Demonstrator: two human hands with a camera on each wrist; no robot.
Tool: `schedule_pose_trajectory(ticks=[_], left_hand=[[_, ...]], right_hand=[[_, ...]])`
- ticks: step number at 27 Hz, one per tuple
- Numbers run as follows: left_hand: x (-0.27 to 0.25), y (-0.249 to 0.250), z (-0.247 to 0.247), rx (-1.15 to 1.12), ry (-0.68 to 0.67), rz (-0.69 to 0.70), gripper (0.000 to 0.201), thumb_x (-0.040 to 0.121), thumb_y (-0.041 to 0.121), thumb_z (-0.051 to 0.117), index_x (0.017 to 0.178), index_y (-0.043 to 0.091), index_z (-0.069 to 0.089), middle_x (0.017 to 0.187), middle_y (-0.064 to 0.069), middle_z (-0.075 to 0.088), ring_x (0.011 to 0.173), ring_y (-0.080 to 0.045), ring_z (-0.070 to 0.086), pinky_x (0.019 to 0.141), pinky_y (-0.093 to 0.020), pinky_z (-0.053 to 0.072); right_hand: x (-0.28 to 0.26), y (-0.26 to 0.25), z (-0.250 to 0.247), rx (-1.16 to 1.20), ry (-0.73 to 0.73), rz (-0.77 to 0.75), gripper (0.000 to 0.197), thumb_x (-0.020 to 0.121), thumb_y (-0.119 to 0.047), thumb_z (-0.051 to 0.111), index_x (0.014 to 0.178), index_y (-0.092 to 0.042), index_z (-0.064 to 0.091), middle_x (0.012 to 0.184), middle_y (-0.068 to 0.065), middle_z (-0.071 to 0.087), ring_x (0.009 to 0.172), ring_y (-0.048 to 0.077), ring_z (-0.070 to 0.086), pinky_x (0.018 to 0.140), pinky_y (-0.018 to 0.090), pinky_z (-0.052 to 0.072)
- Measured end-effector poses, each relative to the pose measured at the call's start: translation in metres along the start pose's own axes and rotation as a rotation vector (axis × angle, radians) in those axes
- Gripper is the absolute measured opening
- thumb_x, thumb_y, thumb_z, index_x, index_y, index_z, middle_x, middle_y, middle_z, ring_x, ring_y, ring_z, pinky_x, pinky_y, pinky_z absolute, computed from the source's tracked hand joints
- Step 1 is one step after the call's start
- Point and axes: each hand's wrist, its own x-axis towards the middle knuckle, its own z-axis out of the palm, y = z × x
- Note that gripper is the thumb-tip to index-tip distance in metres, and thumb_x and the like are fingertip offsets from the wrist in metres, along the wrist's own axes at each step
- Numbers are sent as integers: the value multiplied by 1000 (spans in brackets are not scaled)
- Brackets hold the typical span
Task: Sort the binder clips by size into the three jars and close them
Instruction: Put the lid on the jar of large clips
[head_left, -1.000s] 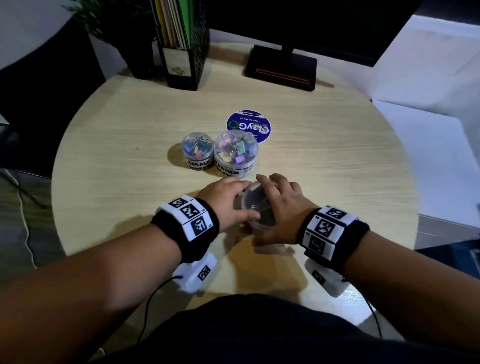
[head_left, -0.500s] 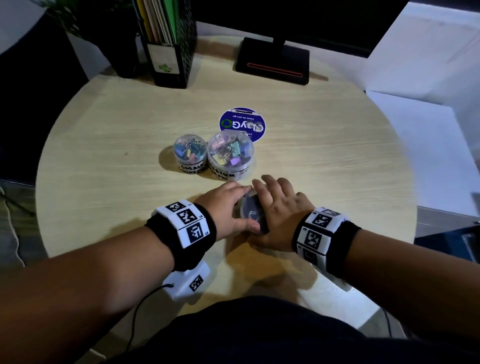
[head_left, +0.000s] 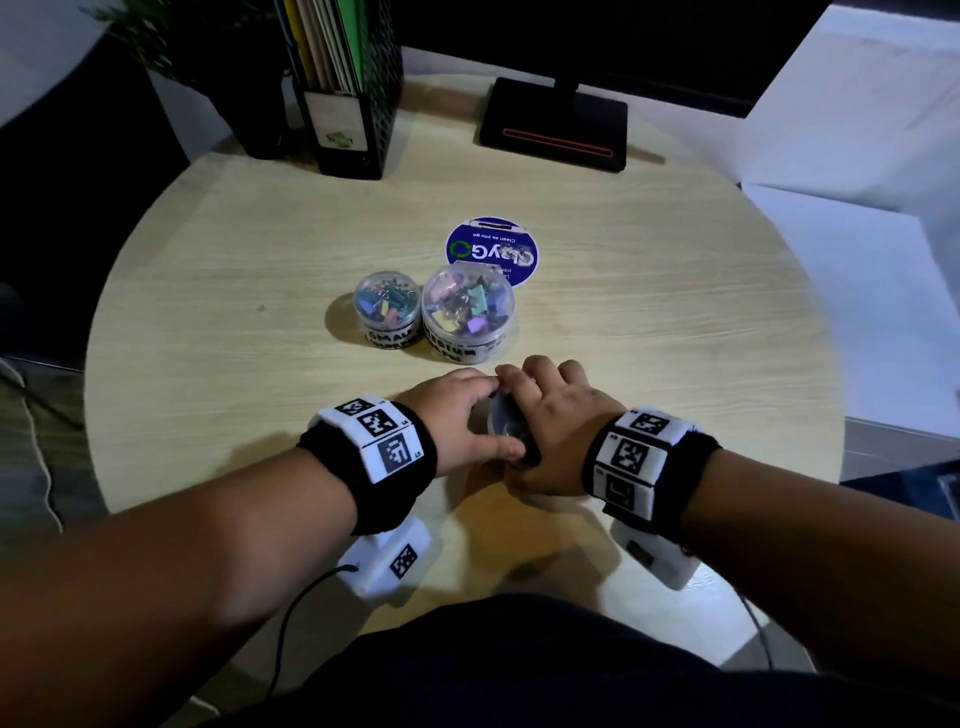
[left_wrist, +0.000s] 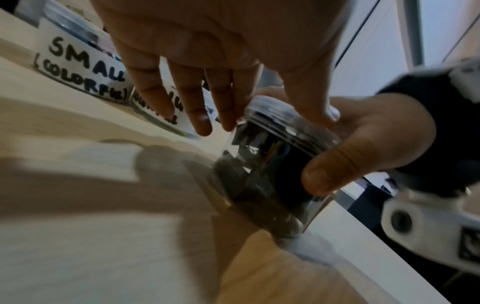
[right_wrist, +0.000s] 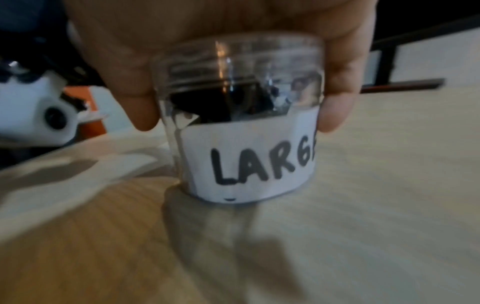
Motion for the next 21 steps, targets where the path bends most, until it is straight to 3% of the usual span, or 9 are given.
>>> schedule_pose_trajectory(ticks=[5,7,9,13,17,19,21], left_hand=[[-16,5,-1,78,-87,19,127,50,63,79,149,24,9,154,6,20,139,-15,21,113,-26,18],[-24,13,2,76,-26,43,136,47,59,83,149,23,1,153,2,22,138,-14,23,109,-20,17],[-27,21,2,31,76,35,133,47,52,86,148,22,4,147,0,32,133,-15,32,103,-16,22],[-28,31,-3,3,162,57,124,44,47,86,143,23,16,134,1,47,121,-15,46,102,-24,37],[-28,41,-8,50,149,133,116,43,49,85,136,19,24,122,2,53,109,-15,53,95,-30,44],[-25,42,-10,87,169,181,112,43,50,86,134,18,28,121,2,52,108,-15,53,94,-28,44],[-21,42,-13,65,206,229,110,45,47,87,135,17,31,123,2,53,110,-15,53,94,-23,42]], right_hand=[[-8,5,2,403,125,96,116,57,-63,69,147,-22,10,139,7,30,124,31,35,104,38,35],[-15,3,-6,607,160,126,122,47,-71,60,148,-21,13,138,8,33,127,28,36,107,37,33],[-20,3,-12,703,207,96,124,41,-74,49,147,-20,17,136,8,36,126,23,39,108,33,33],[-31,12,-20,764,241,-22,112,48,-72,51,146,-28,20,129,2,39,120,12,42,99,16,31],[-42,22,-19,730,262,-171,97,57,-66,58,140,-39,16,131,4,37,119,14,45,103,26,38],[-43,25,-19,731,292,-196,93,58,-64,60,137,-42,16,130,5,38,118,15,46,102,25,39],[-41,27,-20,713,377,-197,89,59,-63,61,135,-41,19,128,6,40,115,13,48,100,17,37]])
